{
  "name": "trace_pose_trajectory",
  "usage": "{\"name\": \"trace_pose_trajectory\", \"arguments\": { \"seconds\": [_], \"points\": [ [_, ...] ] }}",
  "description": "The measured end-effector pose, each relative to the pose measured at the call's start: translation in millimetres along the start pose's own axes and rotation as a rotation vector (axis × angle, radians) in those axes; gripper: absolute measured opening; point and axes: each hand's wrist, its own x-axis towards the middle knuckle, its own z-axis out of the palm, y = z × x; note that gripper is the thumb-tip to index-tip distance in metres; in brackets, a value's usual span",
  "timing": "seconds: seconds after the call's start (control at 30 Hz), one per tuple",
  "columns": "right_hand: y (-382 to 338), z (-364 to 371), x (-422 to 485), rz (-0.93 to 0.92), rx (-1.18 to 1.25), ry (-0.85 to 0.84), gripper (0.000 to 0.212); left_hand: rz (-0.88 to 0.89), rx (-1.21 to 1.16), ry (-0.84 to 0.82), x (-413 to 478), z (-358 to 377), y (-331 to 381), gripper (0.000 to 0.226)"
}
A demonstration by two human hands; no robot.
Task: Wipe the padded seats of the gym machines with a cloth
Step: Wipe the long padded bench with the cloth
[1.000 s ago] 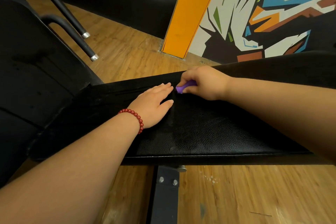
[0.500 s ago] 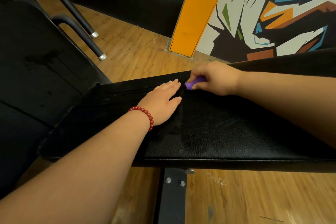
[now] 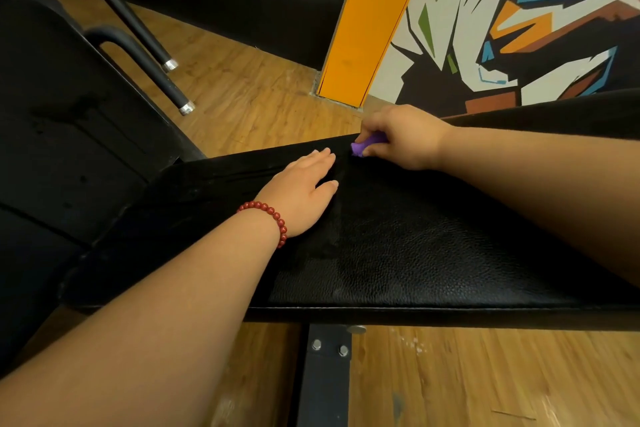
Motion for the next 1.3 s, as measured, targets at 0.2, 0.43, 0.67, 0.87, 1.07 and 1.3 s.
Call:
{"name": "trace_pose_trajectory", "arguments": {
  "seconds": [0.2,0.43,0.67,0.87,1.07,1.3],
  "points": [
    [-11.2,3.0,-18.6,-0.177,0.052,-0.09,0.017,0.002,0.001,0.003,3.8,1.4,-1.5,0.052],
    [-1.3,1.8,7.9,-0.029,-0.03,-0.012,0.012,-0.004,-0.023,0.032,4.5,1.2,-1.8,0.05],
    [-8.7,3.7,-8.7,-0.174,0.051,-0.086,0.015,-0.023,-0.019,0.043,6.0,1.4,-1.9,0.049],
    [5.2,-0.2,19.3,0.02,-0.024,-0.012,0.013,-0.024,-0.02,0.038,5.1,1.1,-1.2,0.048],
    [-3.0,2.7,8.3,-0.045,0.007,-0.043,0.019,-0.029,-0.003,0.013,9.0,1.4,-2.9,0.05],
    [-2.0,0.9,18.9,0.062,0.005,-0.005,0.018,-0.034,0.009,0.011,10.3,1.9,-3.1,0.052]
  ]
}}
